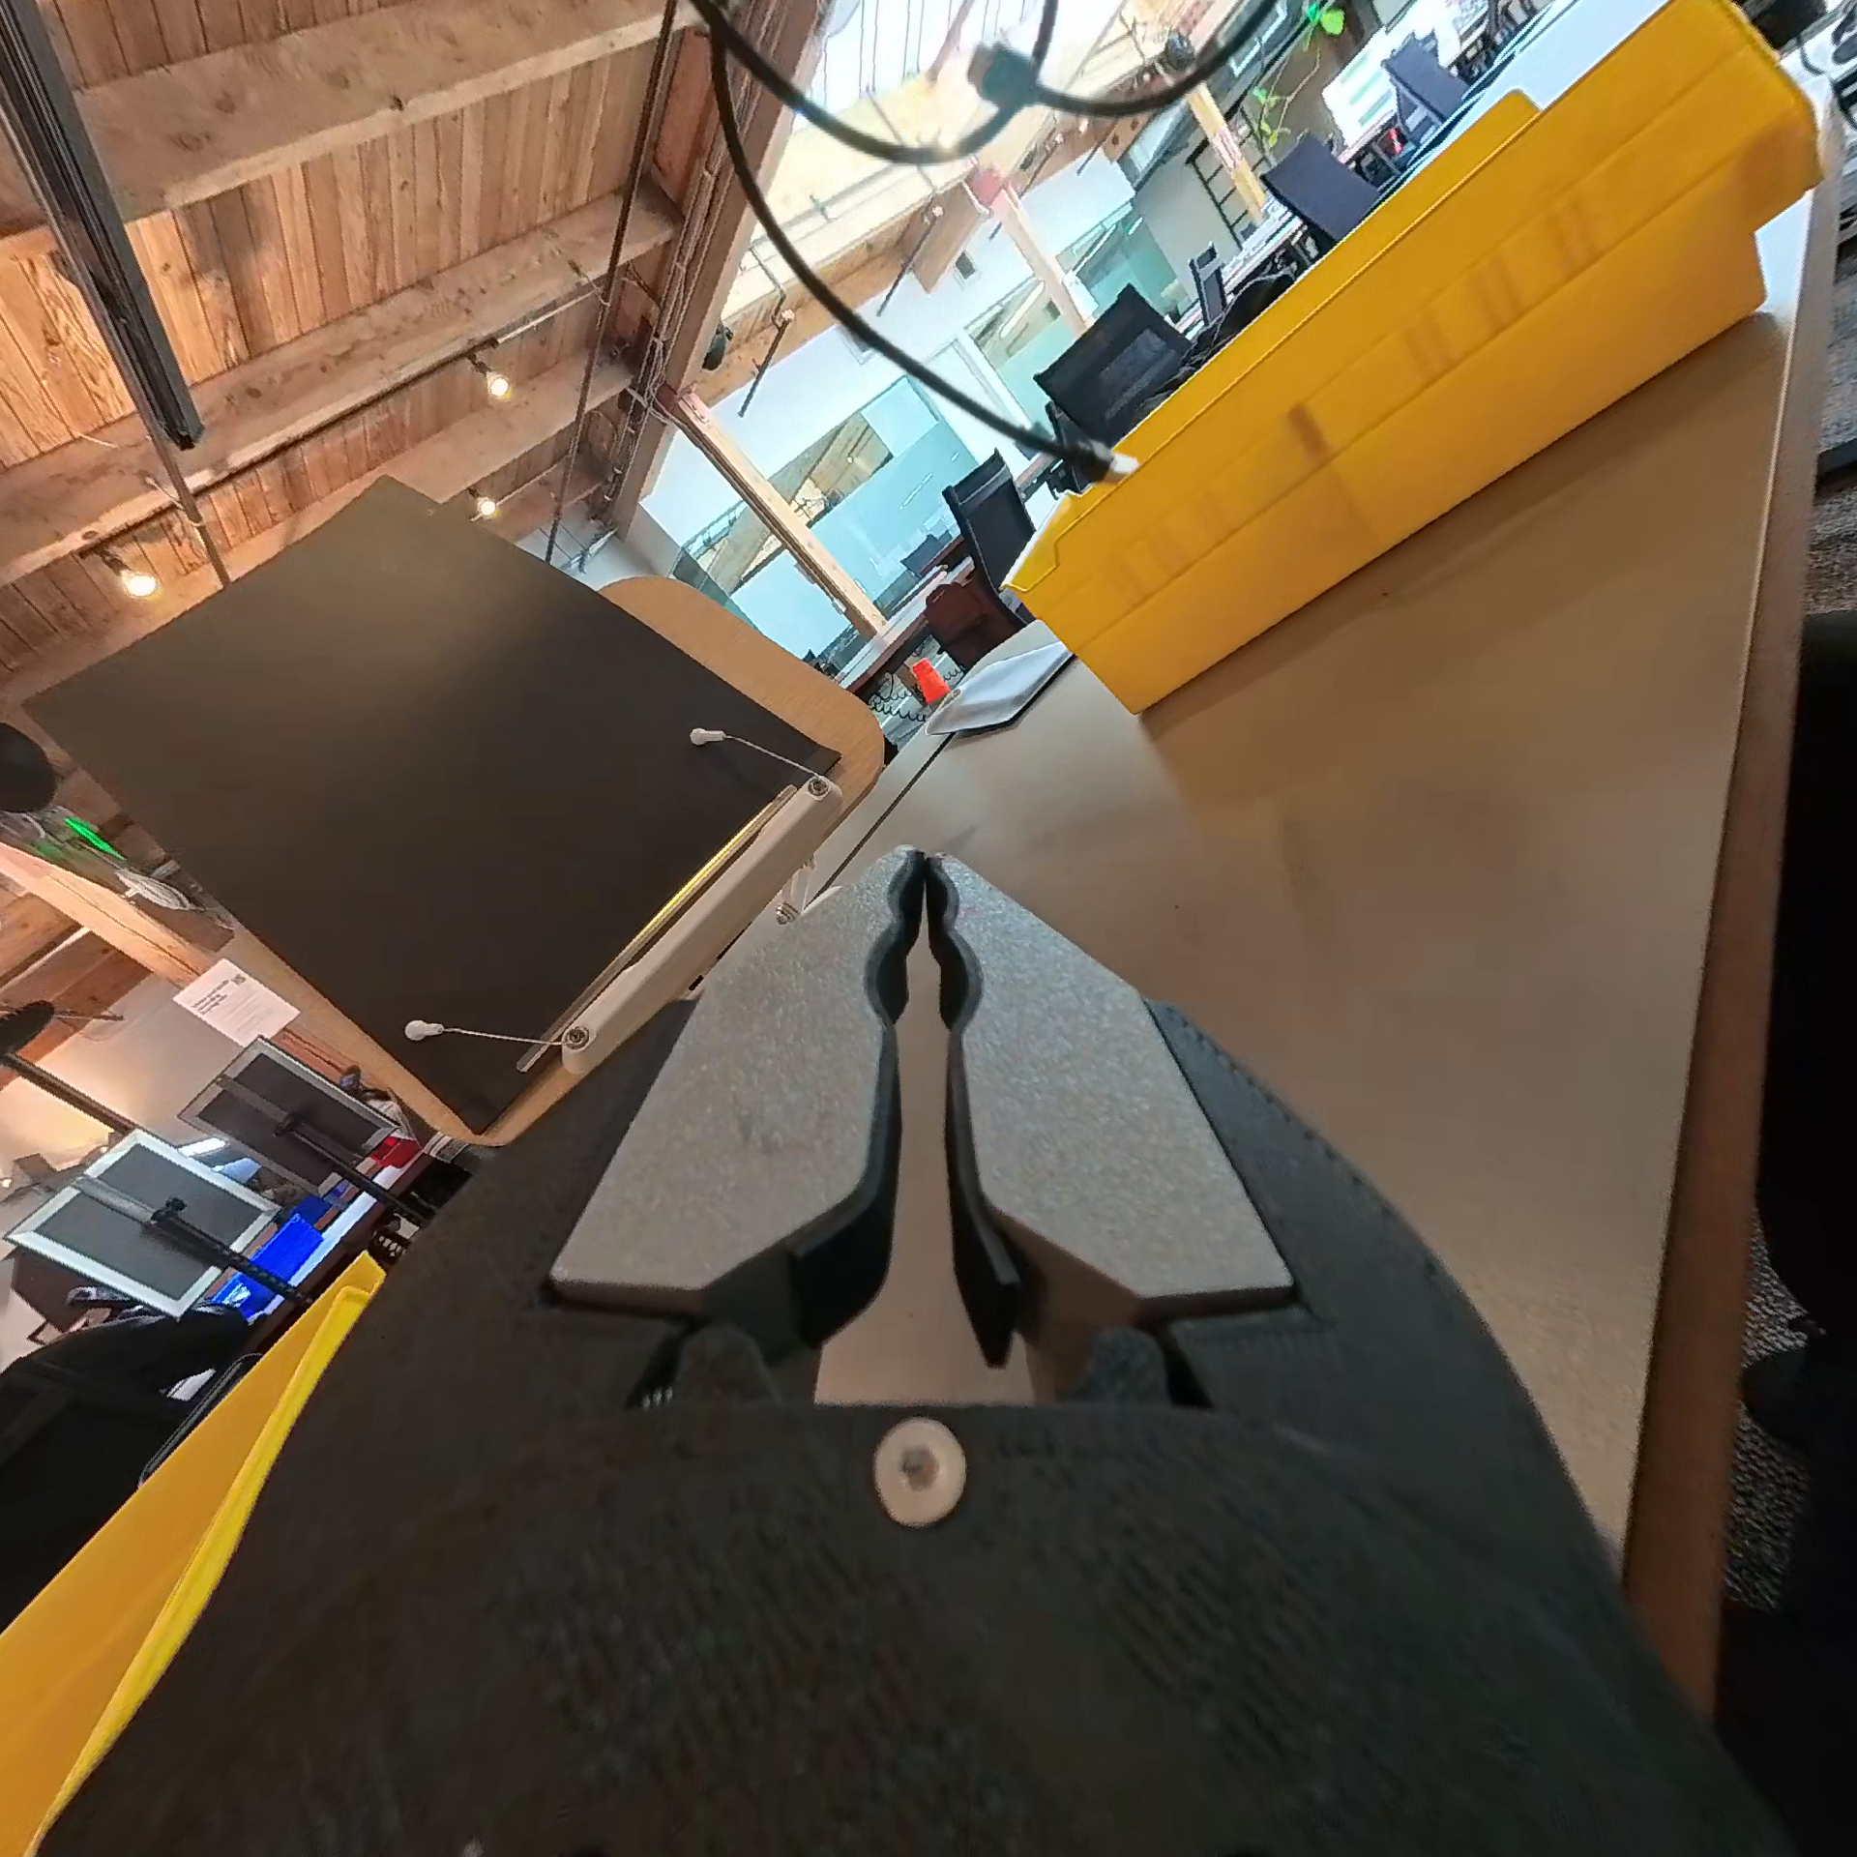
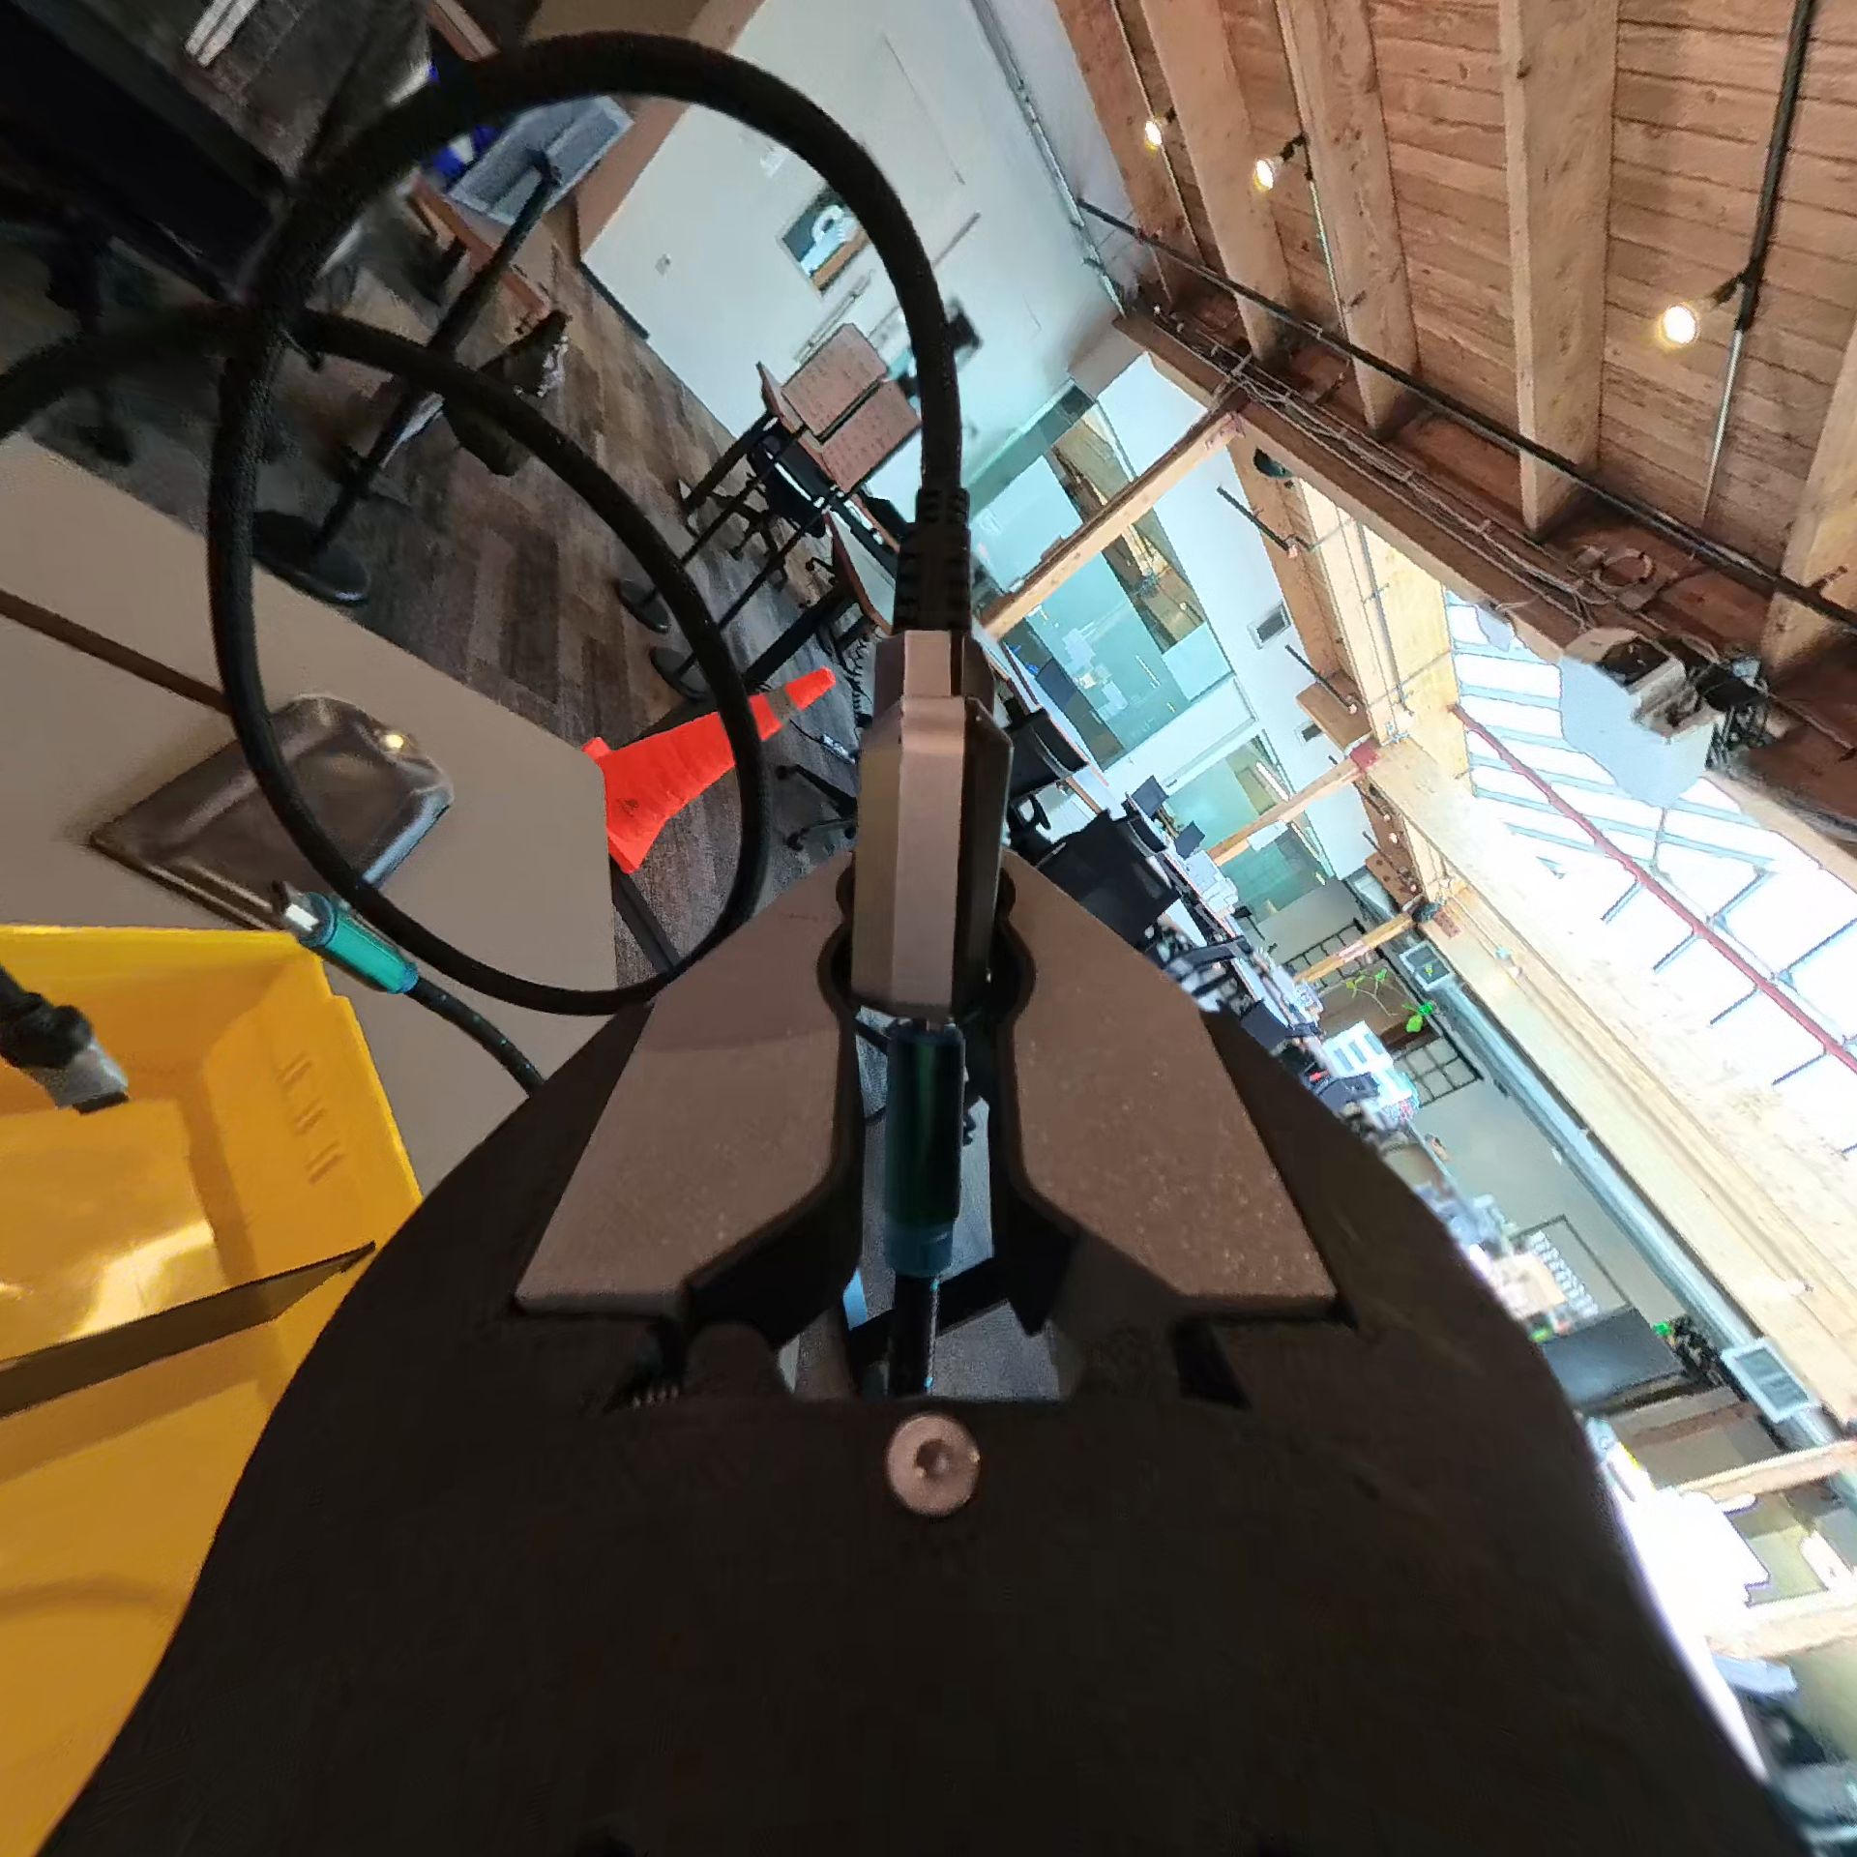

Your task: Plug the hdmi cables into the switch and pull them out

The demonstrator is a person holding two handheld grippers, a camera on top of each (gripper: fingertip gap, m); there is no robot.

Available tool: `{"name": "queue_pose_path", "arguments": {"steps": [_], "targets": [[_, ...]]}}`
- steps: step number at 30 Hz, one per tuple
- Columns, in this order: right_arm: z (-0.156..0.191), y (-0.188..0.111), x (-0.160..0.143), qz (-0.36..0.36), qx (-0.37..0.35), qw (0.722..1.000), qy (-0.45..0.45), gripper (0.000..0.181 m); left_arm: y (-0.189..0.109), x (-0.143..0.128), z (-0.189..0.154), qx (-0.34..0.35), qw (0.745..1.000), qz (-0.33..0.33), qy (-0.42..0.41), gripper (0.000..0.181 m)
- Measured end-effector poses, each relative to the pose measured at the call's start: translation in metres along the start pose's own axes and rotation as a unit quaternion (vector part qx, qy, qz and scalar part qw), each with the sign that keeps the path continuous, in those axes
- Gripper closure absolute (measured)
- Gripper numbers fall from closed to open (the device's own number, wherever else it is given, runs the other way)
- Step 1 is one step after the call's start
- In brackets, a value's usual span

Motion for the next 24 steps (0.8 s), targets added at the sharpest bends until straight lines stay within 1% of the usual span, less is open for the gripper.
{"name": "queue_pose_path", "arguments": {"steps": [1, 4, 5, 7, 11, 14, 16, 18, 20, 22, 24], "targets": [[0.005, 0.001, -0.002, -0.001, 0.002, 1.0, -0.014, 0.163, 0.0, 0.0, 0.0, -0.001, 1.0, 0.0, 0.0, 0.181], [0.018, 0.007, -0.009, 0.014, -0.016, 0.998, -0.061, 0.163, 0.0, 0.0, 0.0, 0.001, 1.0, 0.0, -0.001, 0.181], [0.02, 0.008, -0.012, 0.017, -0.034, 0.996, -0.077, 0.163, 0.0, 0.0, 0.0, 0.002, 1.0, 0.001, 0.0, 0.181], [0.026, 0.011, -0.015, 0.016, -0.063, 0.992, -0.108, 0.163, 0.0, 0.0, 0.0, 0.002, 1.0, 0.001, 0.001, 0.181], [0.038, 0.015, -0.021, 0.004, -0.091, 0.978, -0.188, 0.163, 0.001, 0.0, 0.0, 0.001, 1.0, 0.003, 0.001, 0.181], [0.047, 0.018, -0.024, 0.002, -0.087, 0.968, -0.236, 0.162, 0.001, 0.0, 0.0, 0.002, 1.0, 0.004, 0.0, 0.181], [0.057, 0.018, -0.026, -0.006, -0.073, 0.956, -0.285, 0.162, 0.001, 0.0, 0.0, 0.002, 1.0, 0.004, 0.0, 0.181], [0.077, 0.016, -0.026, -0.028, -0.04, 0.938, -0.343, 0.162, 0.001, 0.0, 0.0, 0.002, 1.0, 0.004, 0.001, 0.181], [0.102, 0.013, -0.025, -0.045, -0.009, 0.926, -0.376, 0.162, 0.001, 0.0, -0.001, 0.0, 1.0, 0.004, 0.002, 0.181], [0.122, 0.013, -0.02, -0.054, 0.0, 0.928, -0.368, 0.162, 0.001, 0.0, -0.001, 0.0, 1.0, 0.004, 0.003, 0.181], [0.137, 0.015, -0.013, -0.073, 0.029, 0.941, -0.328, 0.162, 0.001, 0.0, -0.001, 0.001, 1.0, 0.005, 0.005, 0.181]]}}
Point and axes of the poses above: each gripper's, where its closed fingertips meet, y out along the fingers, x out of its top, z = x × y across the jaws, the point moved 9 cm from there along -y, back along the fingers, and after that the axes turned 3 degrees about z, right-handed, at the moved point
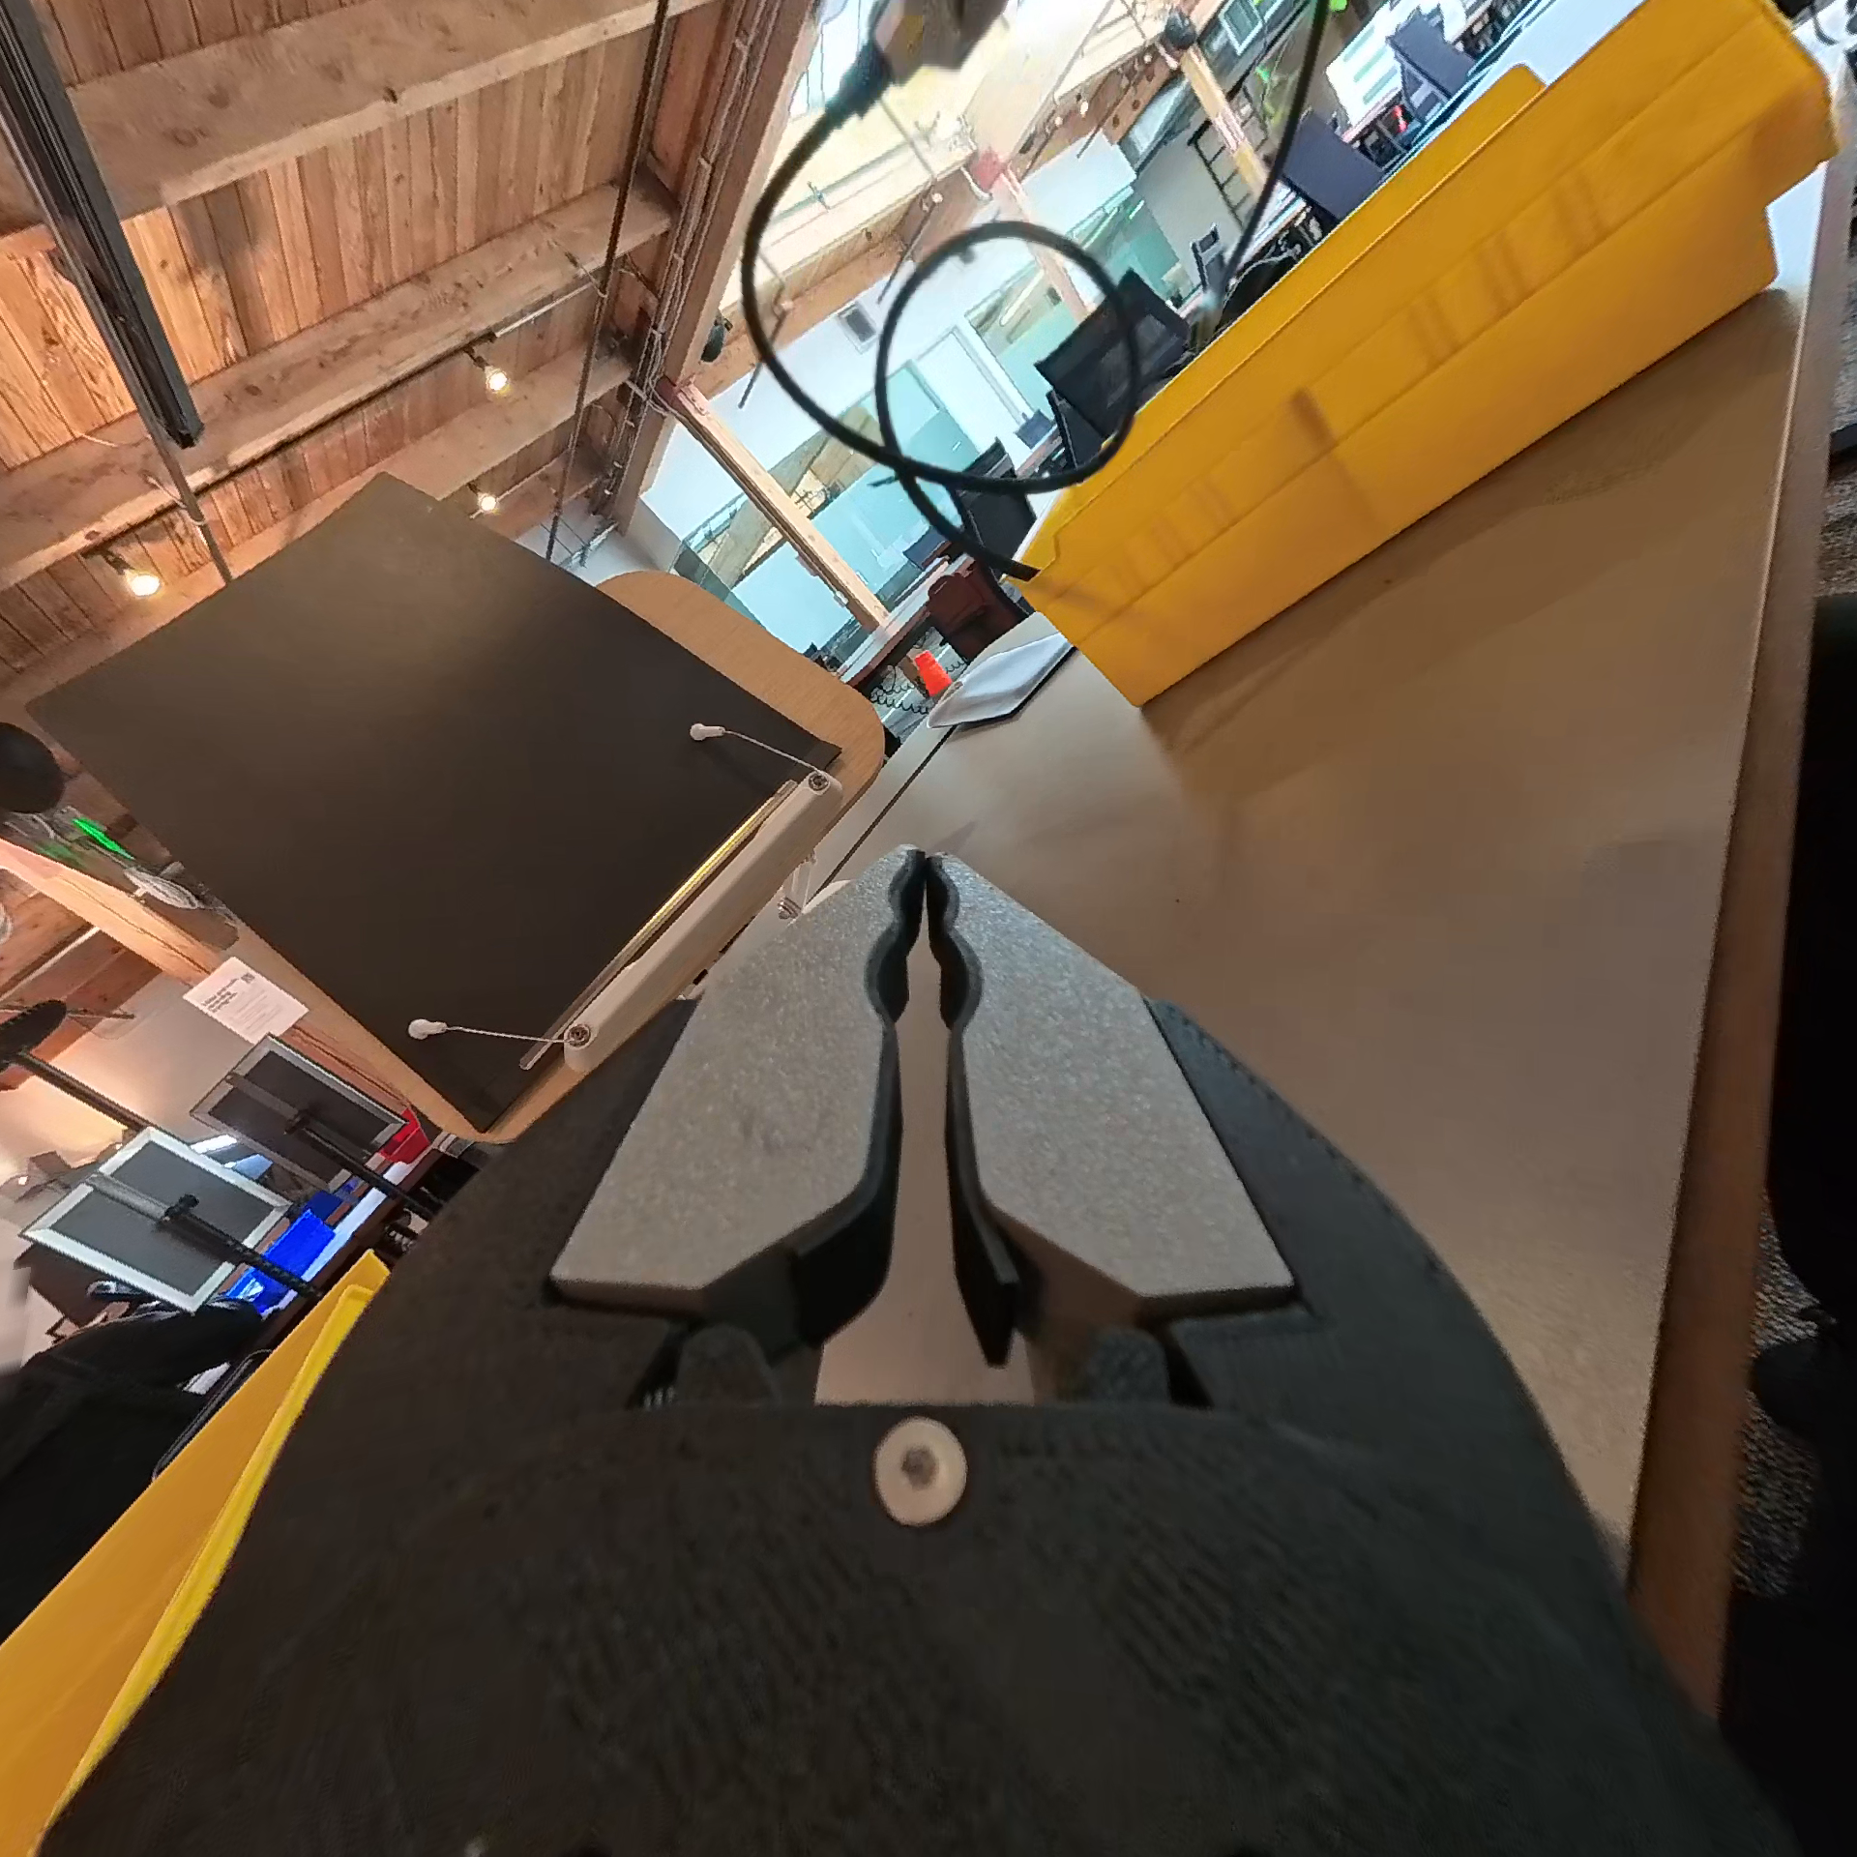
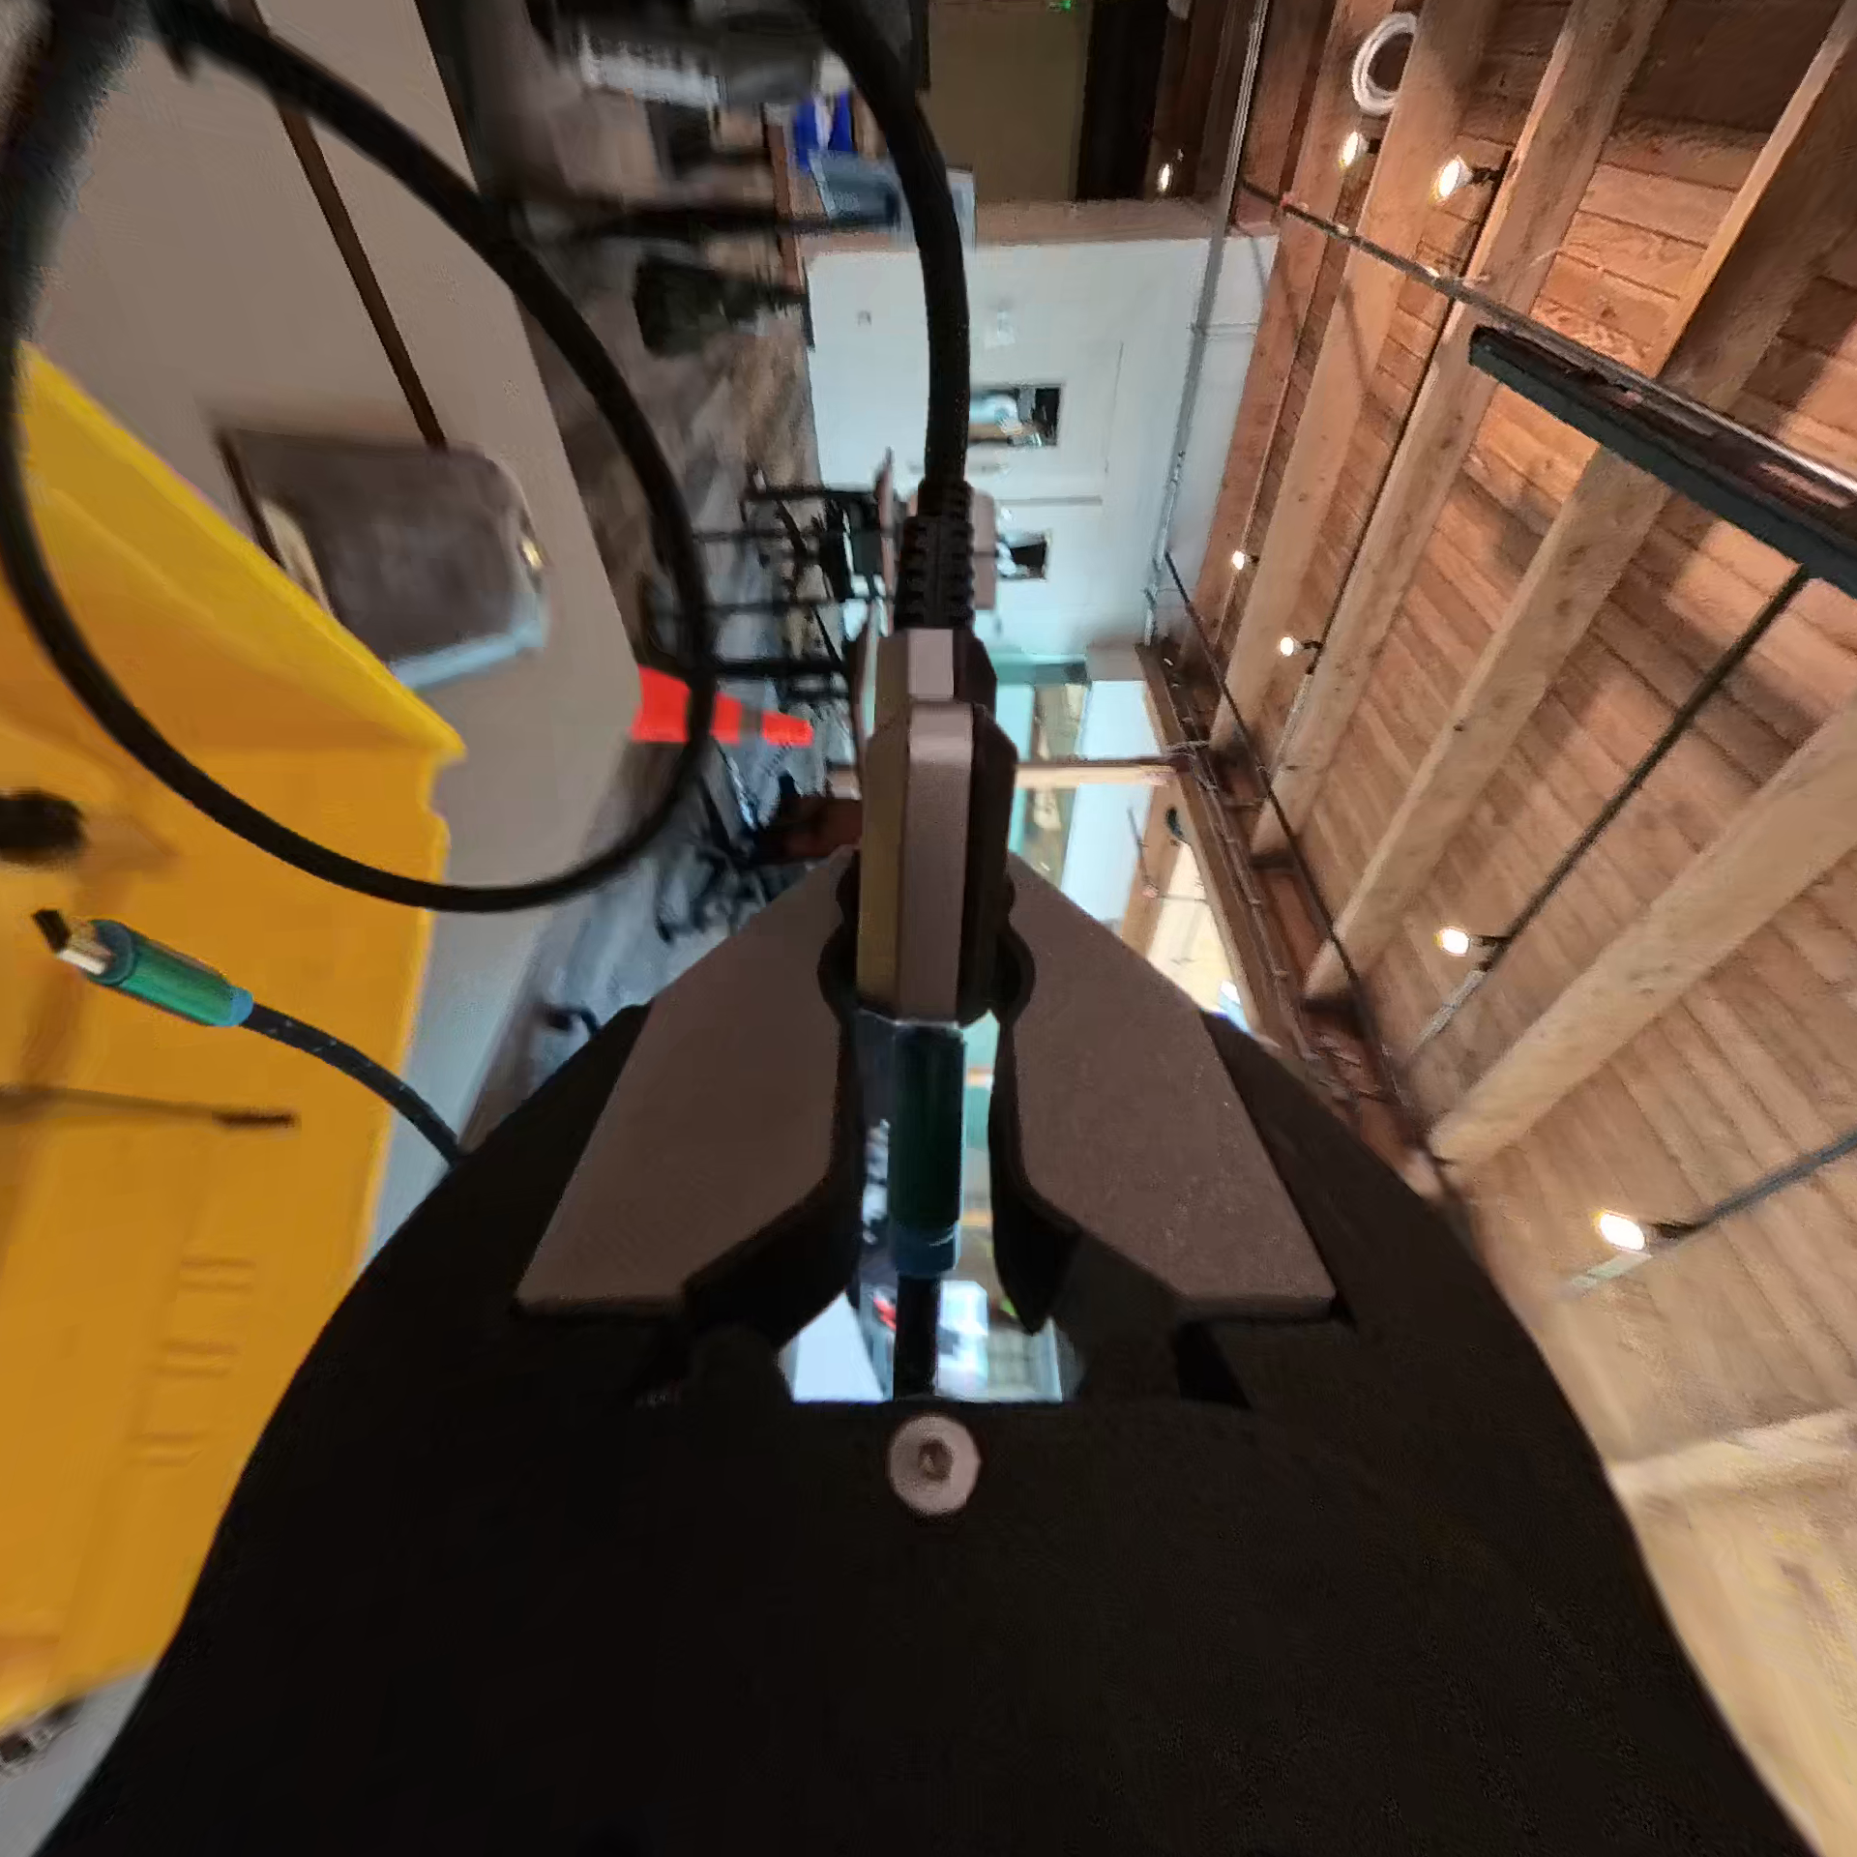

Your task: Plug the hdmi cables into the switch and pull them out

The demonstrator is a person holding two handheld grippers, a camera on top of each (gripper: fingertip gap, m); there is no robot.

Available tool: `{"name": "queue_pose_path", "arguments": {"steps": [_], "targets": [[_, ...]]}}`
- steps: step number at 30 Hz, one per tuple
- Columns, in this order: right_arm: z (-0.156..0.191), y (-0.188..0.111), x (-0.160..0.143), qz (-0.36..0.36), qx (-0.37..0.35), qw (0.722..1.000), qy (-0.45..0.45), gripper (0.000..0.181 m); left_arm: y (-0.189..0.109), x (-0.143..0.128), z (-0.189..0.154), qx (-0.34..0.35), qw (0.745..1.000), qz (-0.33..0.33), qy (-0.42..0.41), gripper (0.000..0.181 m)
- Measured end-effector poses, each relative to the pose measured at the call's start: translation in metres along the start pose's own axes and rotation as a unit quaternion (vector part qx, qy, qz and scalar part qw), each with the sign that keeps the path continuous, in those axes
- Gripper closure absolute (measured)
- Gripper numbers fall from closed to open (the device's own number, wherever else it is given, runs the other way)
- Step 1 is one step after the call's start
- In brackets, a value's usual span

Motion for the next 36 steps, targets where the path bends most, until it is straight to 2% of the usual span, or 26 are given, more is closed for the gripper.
{"name": "queue_pose_path", "arguments": {"steps": [3, 6, 9, 12, 16, 19, 21, 24, 26, 28, 31, 32, 34, 36], "targets": [[0.006, 0.011, 0.015, -0.039, 0.021, 0.996, 0.071, 0.162, 0.0, 0.0, 0.0, 0.001, 1.0, 0.001, 0.002, 0.181], [0.02, 0.027, 0.017, -0.085, 0.062, 0.983, 0.152, 0.163, 0.0, 0.0, 0.0, -0.001, 1.0, -0.001, 0.001, 0.181], [0.042, 0.046, 0.012, -0.126, 0.123, 0.954, 0.244, 0.162, -0.001, 0.0, -0.001, -0.004, 1.0, -0.004, 0.0, 0.181], [0.07, 0.065, 0.002, -0.113, 0.202, 0.925, 0.301, 0.162, -0.001, 0.001, -0.001, -0.006, 1.0, -0.006, 0.001, 0.181], [0.098, 0.074, -0.006, -0.105, 0.3, 0.904, 0.287, 0.162, -0.001, 0.001, -0.001, -0.009, 1.0, -0.008, 0.0, 0.181], [0.122, 0.07, -0.003, -0.087, 0.389, 0.898, 0.184, 0.162, -0.001, 0.001, -0.002, -0.011, 1.0, -0.009, 0.002, 0.181], [0.13, 0.067, 0.0, -0.063, 0.392, 0.911, 0.114, 0.161, -0.001, 0.001, -0.003, -0.011, 1.0, -0.008, 0.007, 0.181], [0.131, 0.065, 0.002, -0.021, 0.428, 0.899, 0.088, 0.161, -0.001, 0.001, -0.004, -0.009, 1.0, -0.008, 0.016, 0.181], [0.131, 0.064, 0.001, 0.003, 0.449, 0.889, 0.091, 0.161, -0.001, 0.001, -0.005, -0.008, 1.0, -0.007, 0.022, 0.181], [0.131, 0.066, 0.0, 0.039, 0.484, 0.865, 0.131, 0.161, -0.001, 0.001, -0.006, -0.007, 1.0, -0.007, 0.025, 0.181], [0.141, 0.069, -0.003, 0.053, 0.526, 0.825, 0.2, 0.161, -0.001, 0.001, -0.006, -0.007, 1.0, -0.007, 0.024, 0.181], [0.147, 0.07, -0.004, 0.059, 0.534, 0.821, 0.194, 0.159, -0.001, 0.001, -0.006, -0.008, 1.0, -0.007, 0.024, 0.181], [0.153, 0.072, -0.006, 0.089, 0.522, 0.835, 0.148, 0.159, 0.0, 0.001, -0.006, -0.009, 1.0, -0.007, 0.024, 0.181], [0.155, 0.074, -0.005, 0.117, 0.53, 0.827, 0.144, 0.159, 0.0, 0.001, -0.006, -0.009, 1.0, -0.007, 0.024, 0.181]]}}
Point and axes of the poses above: each gripper's, where its closed fingertips meet, y out along the fingers, x out of its top, z = x × y across the jaws, the point moved 9 cm from there along -y, back along the fingers, and after that the axes turned 3 degrees about z, right-handed, at the moved point
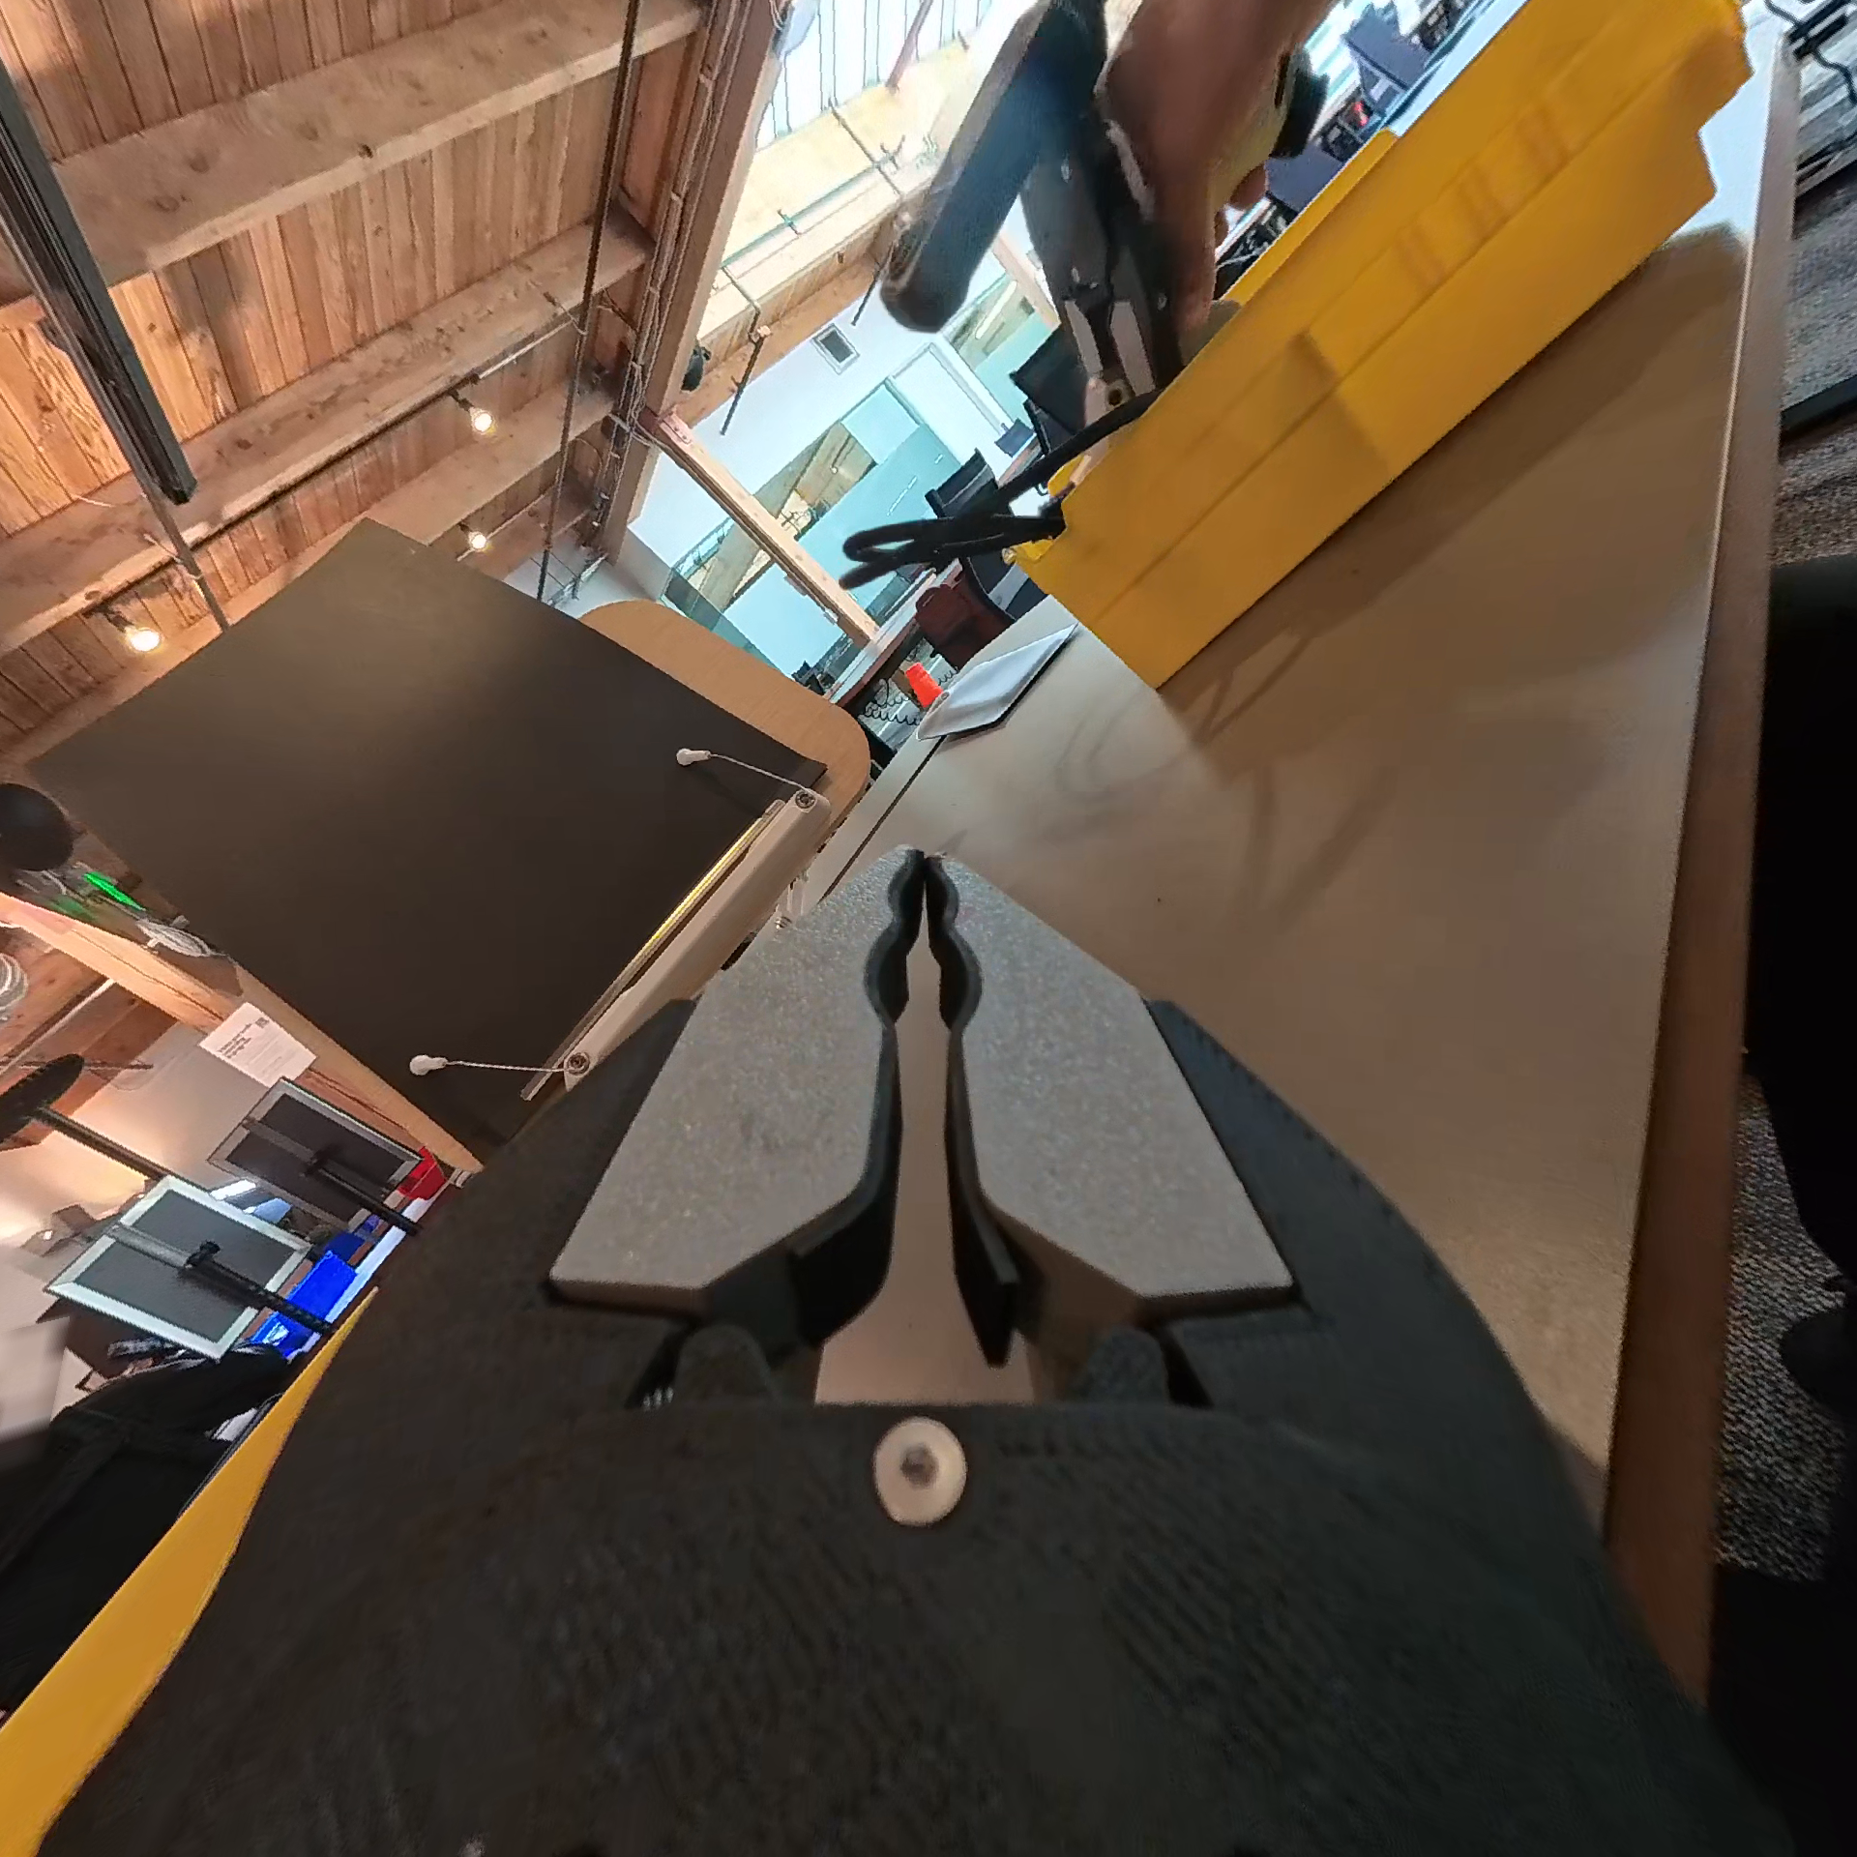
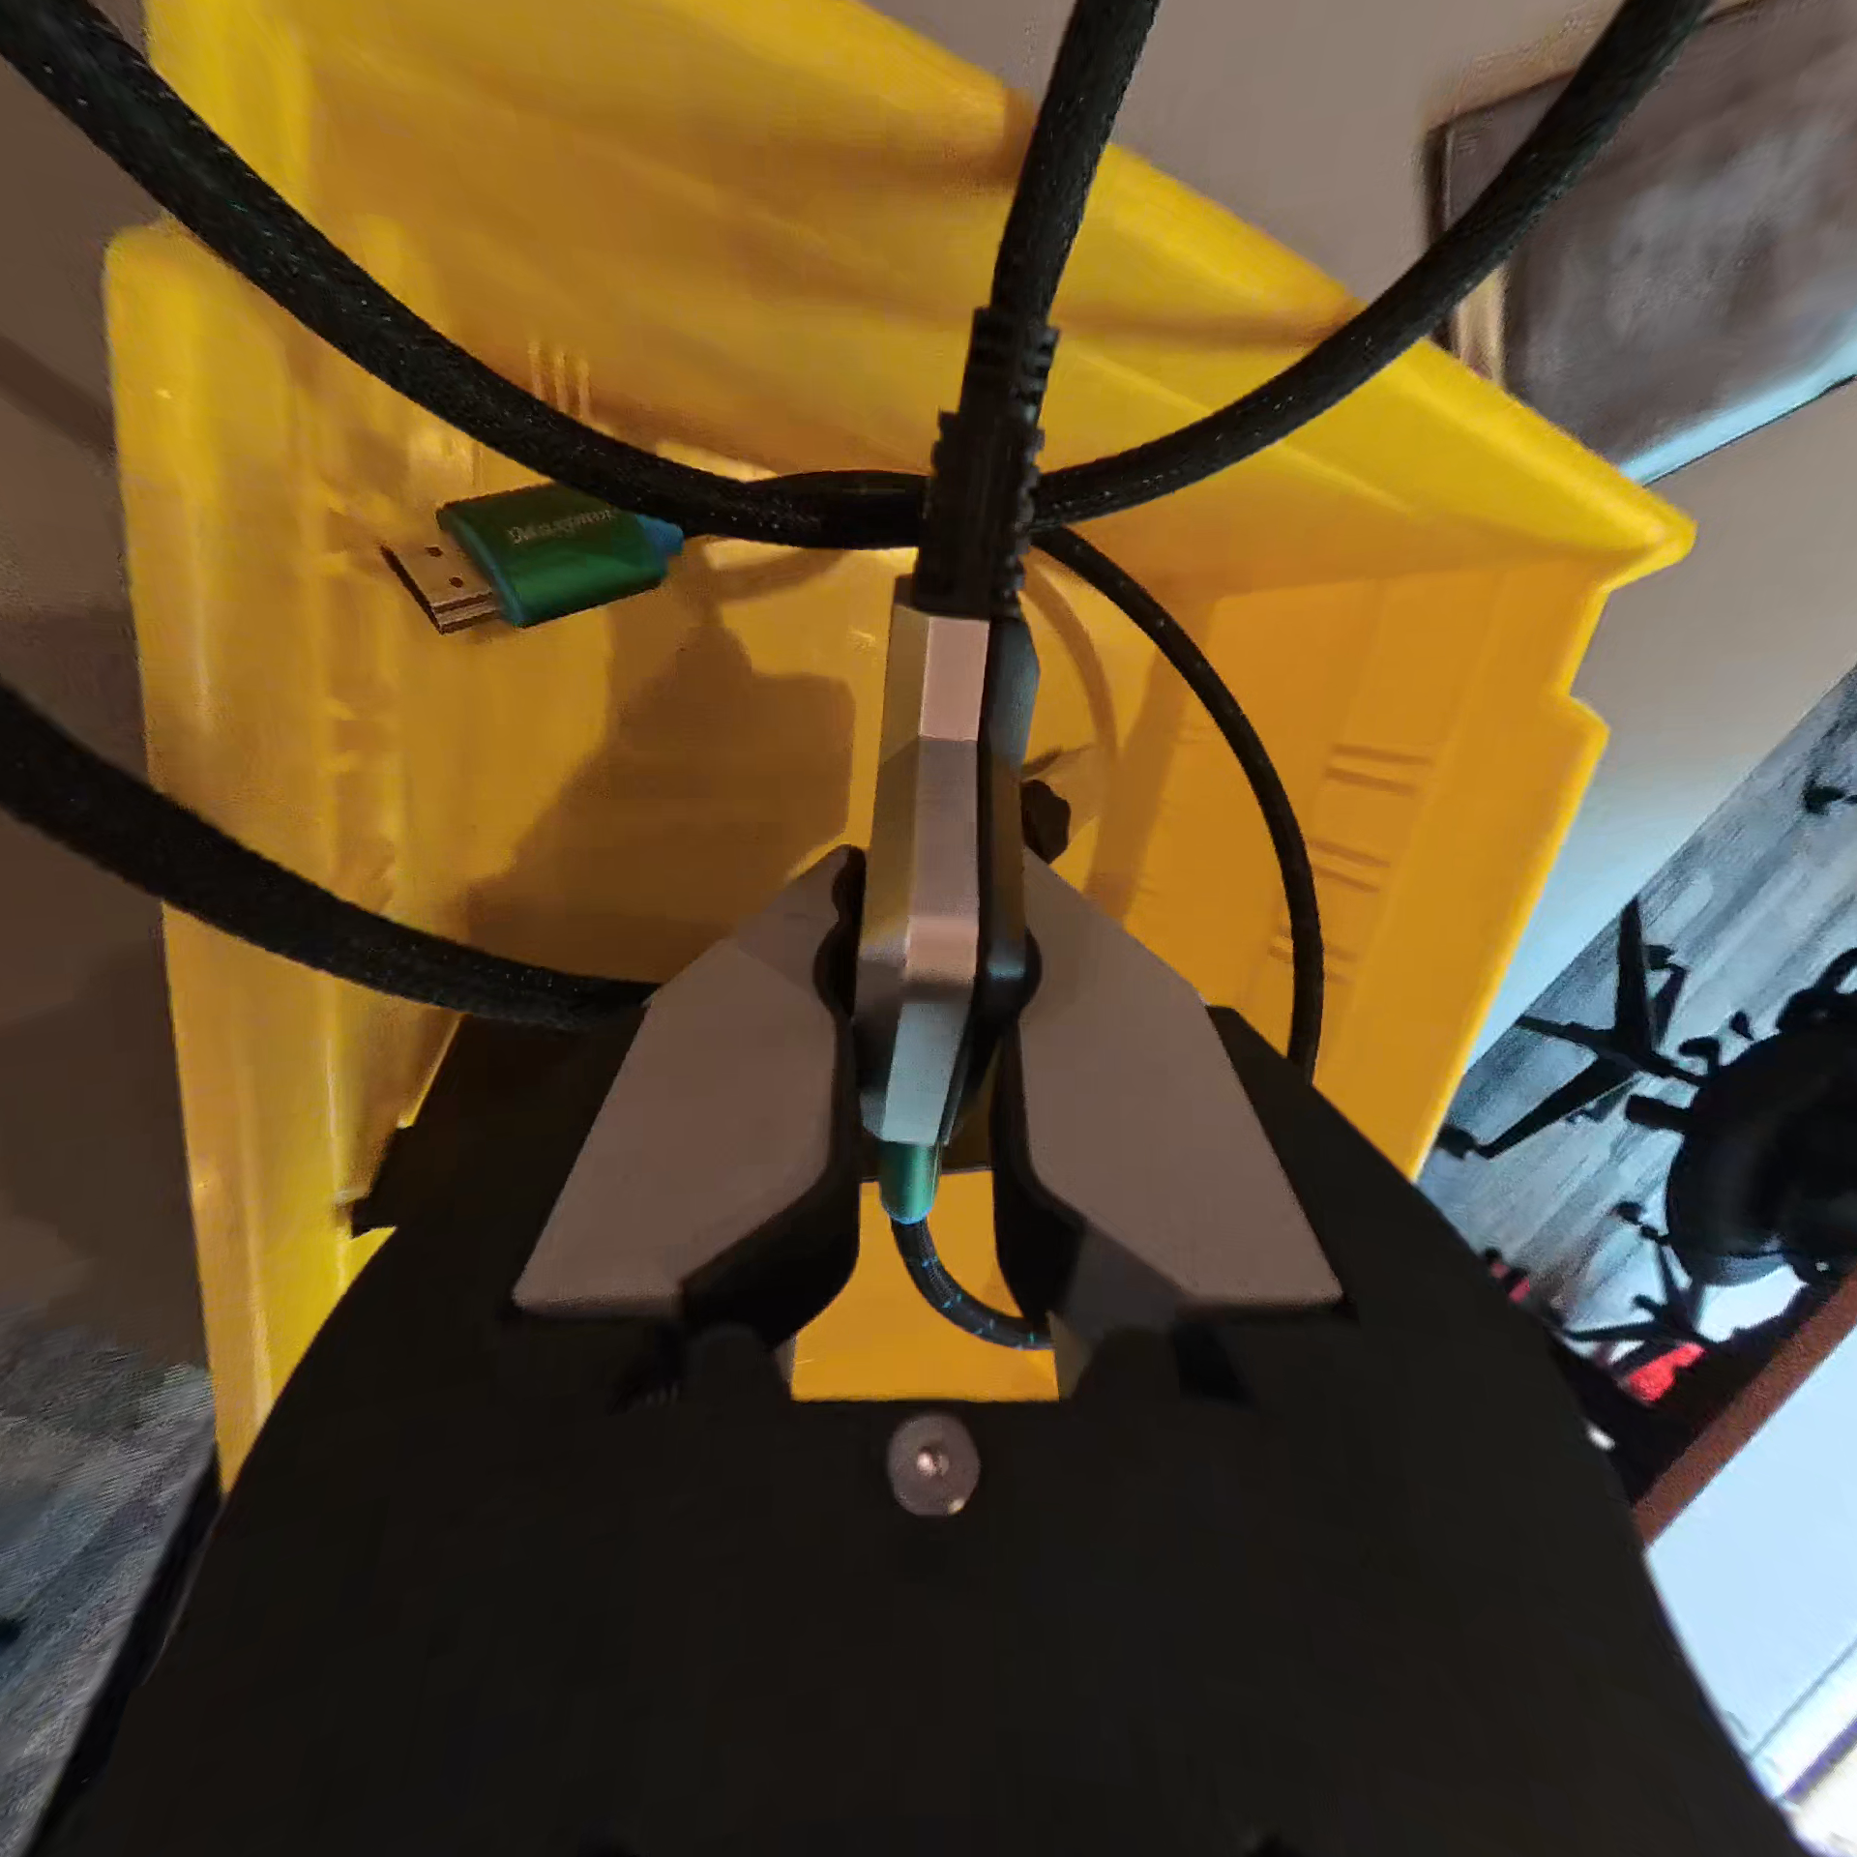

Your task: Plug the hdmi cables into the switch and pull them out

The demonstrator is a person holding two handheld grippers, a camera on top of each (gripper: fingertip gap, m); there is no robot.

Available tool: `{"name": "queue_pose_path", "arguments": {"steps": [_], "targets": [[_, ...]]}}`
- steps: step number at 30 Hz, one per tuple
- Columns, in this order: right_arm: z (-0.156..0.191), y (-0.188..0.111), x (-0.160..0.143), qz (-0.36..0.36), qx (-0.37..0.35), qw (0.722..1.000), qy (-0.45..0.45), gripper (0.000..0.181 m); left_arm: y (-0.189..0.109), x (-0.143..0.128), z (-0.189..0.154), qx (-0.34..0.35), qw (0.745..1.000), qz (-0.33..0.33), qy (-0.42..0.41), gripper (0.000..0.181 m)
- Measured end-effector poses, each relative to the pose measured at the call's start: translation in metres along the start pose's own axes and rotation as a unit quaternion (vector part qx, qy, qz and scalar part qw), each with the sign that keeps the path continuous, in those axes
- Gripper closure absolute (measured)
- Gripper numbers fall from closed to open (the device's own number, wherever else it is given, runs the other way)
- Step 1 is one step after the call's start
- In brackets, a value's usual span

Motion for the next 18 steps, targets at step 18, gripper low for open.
{"name": "queue_pose_path", "arguments": {"steps": [18], "targets": [[-0.002, 0.009, 0.016, 0.282, 0.029, 0.959, -0.008, 0.158, 0.001, -0.001, -0.001, -0.004, 1.0, 0.005, -0.001, 0.181]]}}
Point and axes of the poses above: each gripper's, where its closed fingertips meet, y out along the fingers, x out of its top, z = x × y across the jaws, the point moved 9 cm from there along -y, back along the fingers, and after that the axes turned 3 degrees about z, right-handed, at the moved point
